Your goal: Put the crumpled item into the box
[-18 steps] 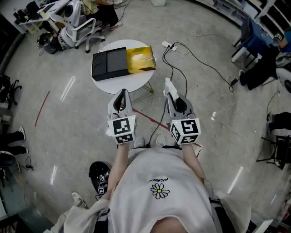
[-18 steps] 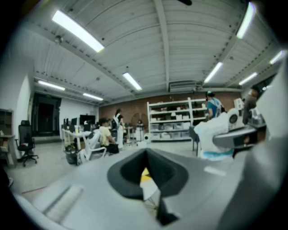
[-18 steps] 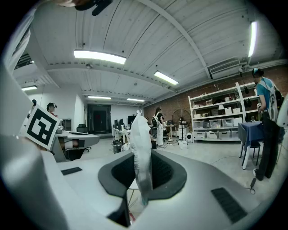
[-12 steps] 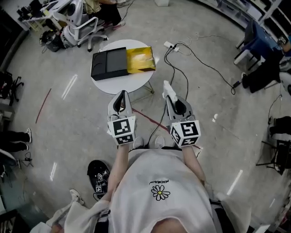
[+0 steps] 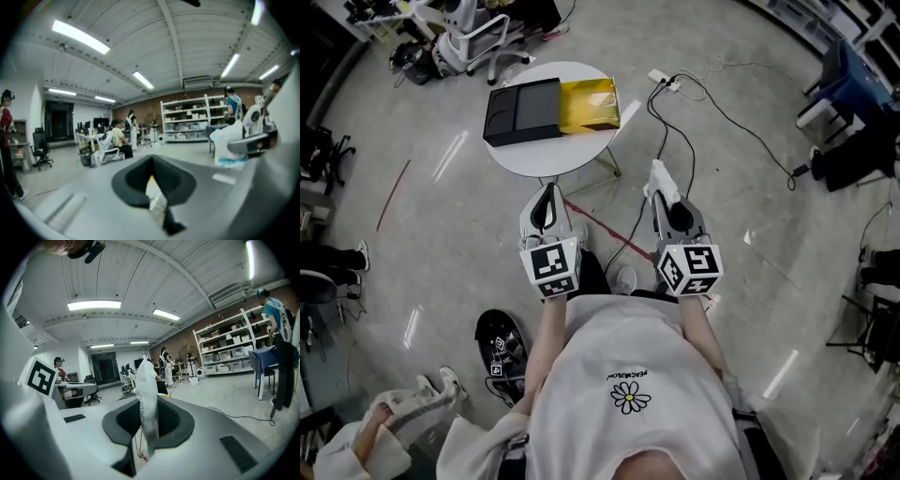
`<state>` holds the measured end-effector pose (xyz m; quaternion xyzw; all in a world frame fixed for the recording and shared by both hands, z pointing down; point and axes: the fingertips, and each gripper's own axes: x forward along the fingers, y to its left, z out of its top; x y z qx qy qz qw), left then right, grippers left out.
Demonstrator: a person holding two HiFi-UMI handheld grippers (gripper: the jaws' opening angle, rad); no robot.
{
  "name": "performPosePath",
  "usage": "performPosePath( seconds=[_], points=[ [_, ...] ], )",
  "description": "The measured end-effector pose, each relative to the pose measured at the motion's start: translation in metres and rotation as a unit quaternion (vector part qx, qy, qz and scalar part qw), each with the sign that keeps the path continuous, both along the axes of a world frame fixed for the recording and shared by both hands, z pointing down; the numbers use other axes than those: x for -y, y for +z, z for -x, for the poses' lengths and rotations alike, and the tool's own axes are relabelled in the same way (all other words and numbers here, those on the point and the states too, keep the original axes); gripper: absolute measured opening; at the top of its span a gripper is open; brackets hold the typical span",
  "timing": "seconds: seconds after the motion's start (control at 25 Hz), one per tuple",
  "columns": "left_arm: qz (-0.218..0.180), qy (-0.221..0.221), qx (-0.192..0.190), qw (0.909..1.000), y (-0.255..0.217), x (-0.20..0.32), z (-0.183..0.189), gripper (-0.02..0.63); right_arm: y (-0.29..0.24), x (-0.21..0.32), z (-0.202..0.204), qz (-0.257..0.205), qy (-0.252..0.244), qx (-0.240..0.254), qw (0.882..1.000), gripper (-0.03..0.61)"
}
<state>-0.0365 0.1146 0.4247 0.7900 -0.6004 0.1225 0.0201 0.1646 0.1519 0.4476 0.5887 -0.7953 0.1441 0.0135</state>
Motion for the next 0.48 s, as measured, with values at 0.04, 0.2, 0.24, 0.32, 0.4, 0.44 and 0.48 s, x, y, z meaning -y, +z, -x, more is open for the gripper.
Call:
performPosePath(
  seconds=[0.04, 0.2, 0.24, 0.32, 0.4, 0.44, 0.48],
  points=[
    [-0.002, 0.0, -0.001, 1.0, 0.0, 0.003, -0.002, -0.002, 0.0, 0.003, -0.001, -0.001, -0.002, -0.002, 1.0, 0.046],
    [-0.008, 0.007, -0.002, 0.9999, -0.002, 0.02, -0.009, -0.002, -0.002, 0.018, -0.005, -0.006, -0.004, -0.005, 1.0, 0.046],
    [-0.01, 0.008, -0.003, 0.9999, -0.003, 0.026, -0.01, -0.002, -0.003, 0.023, -0.006, -0.008, -0.004, -0.008, 1.0, 0.046],
    [-0.013, 0.007, -0.003, 0.9999, -0.003, 0.038, -0.008, -0.002, -0.002, 0.031, -0.004, -0.013, -0.008, -0.018, 1.0, 0.046],
    [-0.018, 0.006, -0.006, 0.9998, -0.004, 0.052, -0.005, -0.002, -0.002, 0.044, -0.002, -0.02, -0.01, -0.029, 0.999, 0.046],
    [-0.021, 0.006, -0.008, 0.9997, -0.004, 0.062, -0.004, -0.002, -0.003, 0.053, -0.001, -0.023, -0.009, -0.034, 0.999, 0.046],
    [-0.022, 0.007, -0.009, 0.9997, -0.005, 0.072, -0.003, -0.002, -0.004, 0.063, -0.001, -0.025, -0.007, -0.037, 0.999, 0.046]
  ],
)
